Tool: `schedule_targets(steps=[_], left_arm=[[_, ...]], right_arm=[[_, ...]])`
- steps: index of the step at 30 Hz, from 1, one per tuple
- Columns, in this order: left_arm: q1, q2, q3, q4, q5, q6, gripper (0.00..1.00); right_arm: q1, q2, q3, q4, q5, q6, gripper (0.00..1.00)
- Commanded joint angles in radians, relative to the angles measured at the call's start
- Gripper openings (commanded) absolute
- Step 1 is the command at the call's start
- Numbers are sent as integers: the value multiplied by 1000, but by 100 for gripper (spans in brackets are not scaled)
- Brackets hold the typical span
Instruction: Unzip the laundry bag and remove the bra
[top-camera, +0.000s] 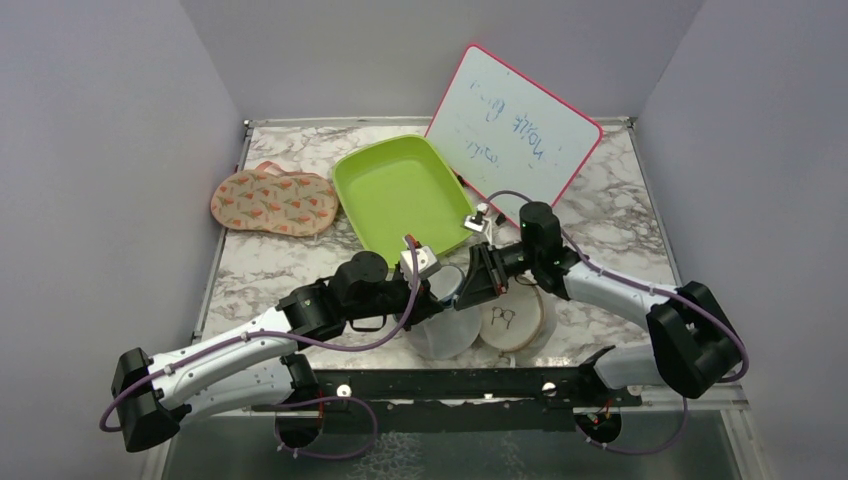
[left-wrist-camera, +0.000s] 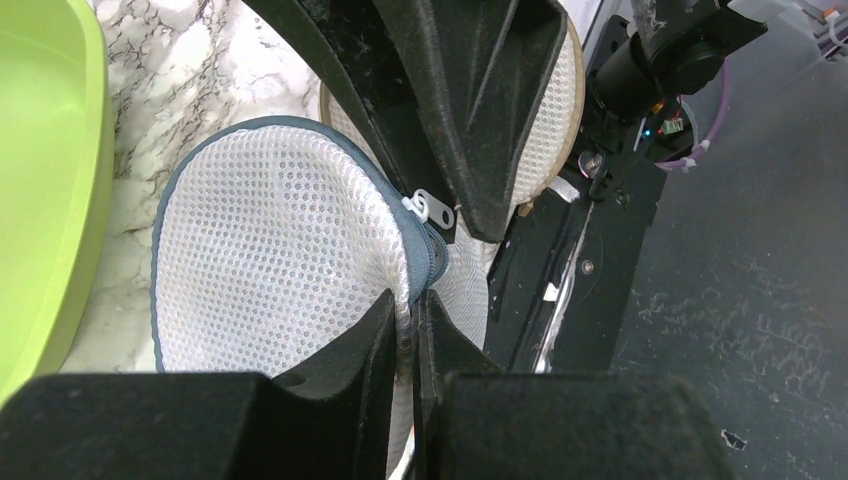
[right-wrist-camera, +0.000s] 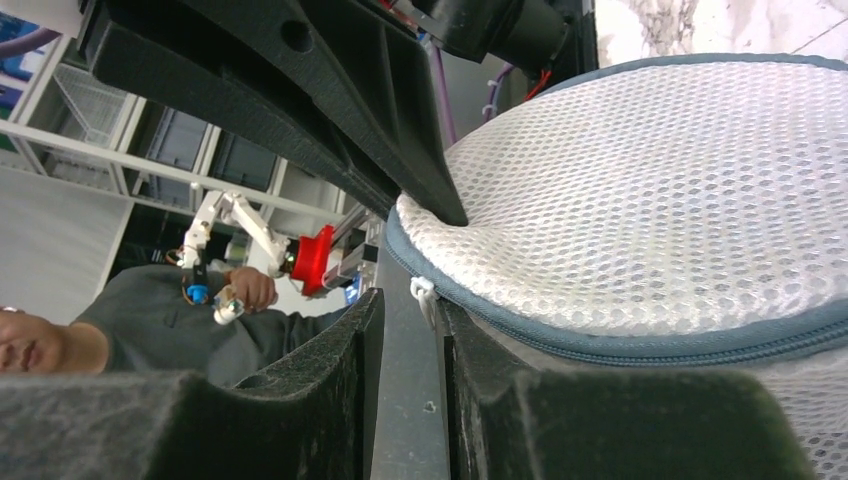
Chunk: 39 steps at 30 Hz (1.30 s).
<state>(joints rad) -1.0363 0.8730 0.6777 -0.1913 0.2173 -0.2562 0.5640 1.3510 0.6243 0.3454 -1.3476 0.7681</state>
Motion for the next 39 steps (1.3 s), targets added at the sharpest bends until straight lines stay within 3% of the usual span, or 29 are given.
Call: schedule_targets(steps=[1, 6, 11, 14, 18, 30, 33, 39], left_arm=[[-5, -6, 8, 42, 31, -11, 0], [-4, -5, 10, 41, 34, -11, 0], [-4, -13, 8, 6, 28, 14, 0], [-4, -30, 9, -29, 35, 50, 0], [-5, -47, 33, -82, 57, 119, 0], [-4, -33, 80, -184, 26, 248, 0], [-4, -46, 70, -190, -10, 203, 0], [-4, -31, 123, -206, -69, 43, 46]], right_arm=[[7, 16, 29, -47, 64, -37, 21], [7, 4, 65, -148, 134, -87, 1], [7, -34, 146, -391, 222, -245, 1], [7, -71, 222, -620, 358, -400, 1], [8, -137, 268, -753, 527, -519, 1], [96, -94, 342, -834, 956, -646, 1], [96, -149, 344, -797, 933, -630, 1], [96, -215, 320, -705, 634, -603, 1]])
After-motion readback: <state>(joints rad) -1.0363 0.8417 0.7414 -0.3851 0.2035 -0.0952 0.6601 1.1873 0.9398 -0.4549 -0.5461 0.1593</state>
